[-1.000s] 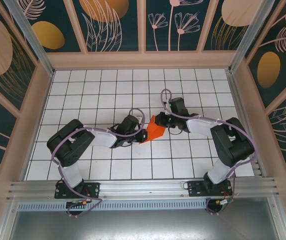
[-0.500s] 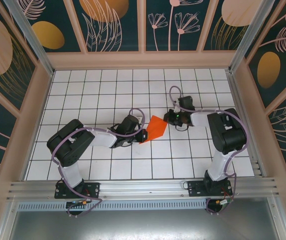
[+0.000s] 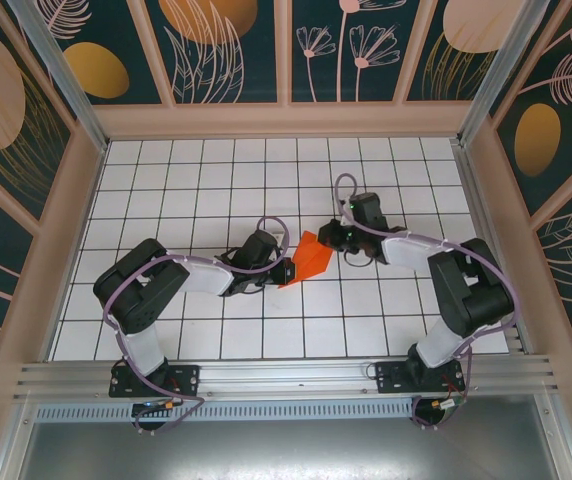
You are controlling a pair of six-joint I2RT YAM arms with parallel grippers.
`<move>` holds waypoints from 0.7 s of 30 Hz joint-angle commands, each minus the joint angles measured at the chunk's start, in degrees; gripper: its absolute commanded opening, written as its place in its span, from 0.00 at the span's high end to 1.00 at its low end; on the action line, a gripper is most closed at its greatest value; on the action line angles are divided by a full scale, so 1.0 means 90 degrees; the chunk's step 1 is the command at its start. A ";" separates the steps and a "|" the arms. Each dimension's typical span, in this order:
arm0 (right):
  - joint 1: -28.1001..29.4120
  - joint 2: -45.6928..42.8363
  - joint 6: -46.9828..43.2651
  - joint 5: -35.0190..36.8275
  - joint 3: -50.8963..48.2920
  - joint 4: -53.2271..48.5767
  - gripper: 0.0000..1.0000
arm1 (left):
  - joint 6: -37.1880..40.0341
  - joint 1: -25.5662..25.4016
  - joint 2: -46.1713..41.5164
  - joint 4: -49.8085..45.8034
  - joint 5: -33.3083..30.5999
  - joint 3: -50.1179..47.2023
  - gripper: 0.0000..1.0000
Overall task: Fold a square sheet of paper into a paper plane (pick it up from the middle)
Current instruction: Fourth fold the wing at the center of the table.
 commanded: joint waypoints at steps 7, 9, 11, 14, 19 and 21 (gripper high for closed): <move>0.0424 0.0801 0.0609 -0.0577 -0.0051 0.0746 1.00 | -0.0187 -0.0025 0.0089 -0.0908 0.0129 -0.0270 1.00; 0.0463 0.0961 0.0609 -0.0649 0.0000 0.0780 1.00 | -0.0204 -0.0025 0.0074 -0.0903 0.0148 -0.0258 1.00; 0.0475 0.1066 0.0582 -0.0641 0.0006 0.0758 1.00 | -0.0252 -0.0023 0.0036 -0.0881 0.0165 -0.0262 1.00; 0.0473 0.1165 0.0477 -0.0483 0.0001 0.0610 1.00 | -0.0380 -0.0015 -0.0071 -0.0816 0.0212 -0.0233 1.00; 0.0475 0.1369 0.0089 -0.0134 0.0078 0.0019 1.00 | -0.0681 0.0349 -0.0487 -0.0341 0.1091 -0.0120 0.85; 0.0475 0.1436 -0.0026 -0.0073 0.0107 -0.0150 1.00 | -0.0658 0.0402 -0.0546 -0.0358 0.1198 0.0009 0.80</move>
